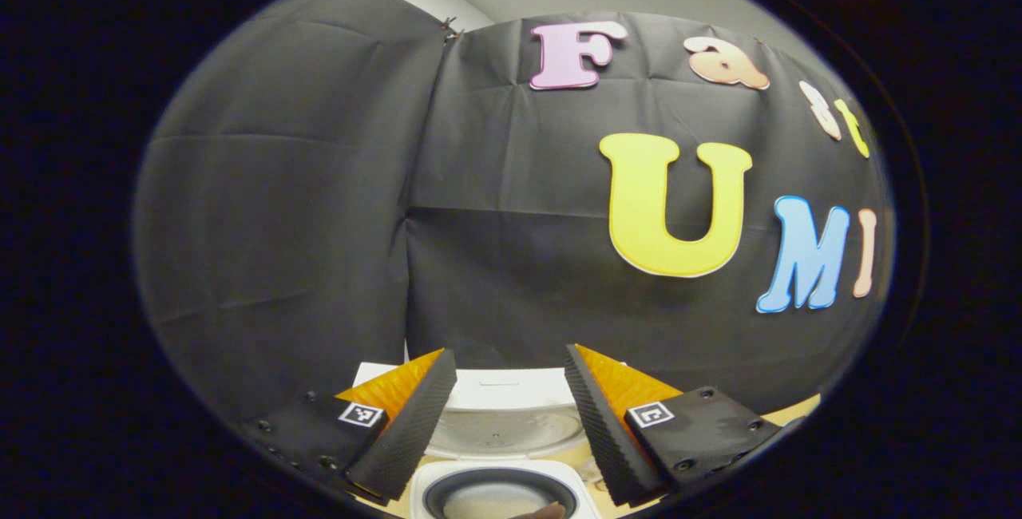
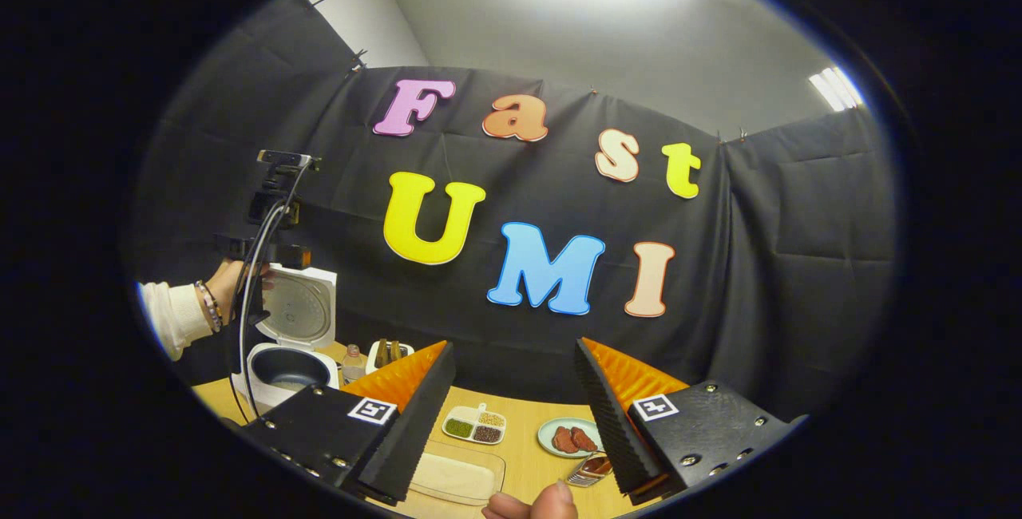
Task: Close the left gripper, press the button to open the rice cooker; take a wooden spoon from the chopstick holder with the right hand, scoop a spoonful of rice and pour it into the rice cooker, then put the wooden spoon back into the chopstick holder.
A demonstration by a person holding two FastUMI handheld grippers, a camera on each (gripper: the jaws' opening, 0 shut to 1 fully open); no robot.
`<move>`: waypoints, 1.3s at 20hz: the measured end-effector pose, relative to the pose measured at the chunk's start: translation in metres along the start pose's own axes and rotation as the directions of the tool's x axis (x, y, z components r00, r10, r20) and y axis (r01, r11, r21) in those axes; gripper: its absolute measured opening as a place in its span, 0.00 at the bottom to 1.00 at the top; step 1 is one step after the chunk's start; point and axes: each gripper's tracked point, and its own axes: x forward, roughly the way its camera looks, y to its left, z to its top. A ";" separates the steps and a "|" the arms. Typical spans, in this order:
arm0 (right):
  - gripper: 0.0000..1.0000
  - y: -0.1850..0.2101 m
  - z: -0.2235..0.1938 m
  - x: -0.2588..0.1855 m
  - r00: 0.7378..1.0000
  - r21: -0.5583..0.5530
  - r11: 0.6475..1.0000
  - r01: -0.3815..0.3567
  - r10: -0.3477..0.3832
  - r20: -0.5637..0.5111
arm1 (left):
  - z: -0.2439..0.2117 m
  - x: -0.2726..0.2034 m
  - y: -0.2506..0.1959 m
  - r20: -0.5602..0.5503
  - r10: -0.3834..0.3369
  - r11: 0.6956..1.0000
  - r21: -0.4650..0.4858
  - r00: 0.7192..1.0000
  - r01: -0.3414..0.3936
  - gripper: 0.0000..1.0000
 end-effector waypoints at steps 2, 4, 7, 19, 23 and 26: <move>0.92 0.004 -0.004 0.002 1.000 -0.006 1.000 -0.014 0.014 -0.014 | 0.002 0.020 0.003 -0.014 0.011 1.000 0.002 1.000 -0.011 0.91; 0.92 0.008 -0.007 0.005 0.999 0.004 1.000 -0.027 0.027 -0.028 | -0.003 0.037 0.008 -0.029 0.028 0.999 0.015 0.999 -0.028 0.91; 0.92 0.010 -0.012 0.008 0.998 0.022 0.999 -0.040 0.041 -0.043 | -0.015 0.054 0.008 -0.067 0.028 0.999 0.048 0.997 -0.025 0.91; 0.92 0.012 -0.020 -0.001 0.997 0.072 0.996 -0.055 0.059 -0.056 | -0.046 -0.006 0.005 -0.092 0.020 0.999 0.051 0.996 -0.015 0.93; 0.92 0.009 -0.021 -0.007 0.997 0.080 0.996 -0.049 0.053 -0.057 | -0.079 -0.062 -0.004 -0.099 0.023 0.999 0.045 0.995 -0.018 0.93; 0.92 0.009 -0.025 -0.010 0.996 0.088 0.995 -0.049 0.055 -0.066 | -0.120 -0.102 -0.011 -0.137 0.026 0.999 0.042 0.990 -0.020 0.93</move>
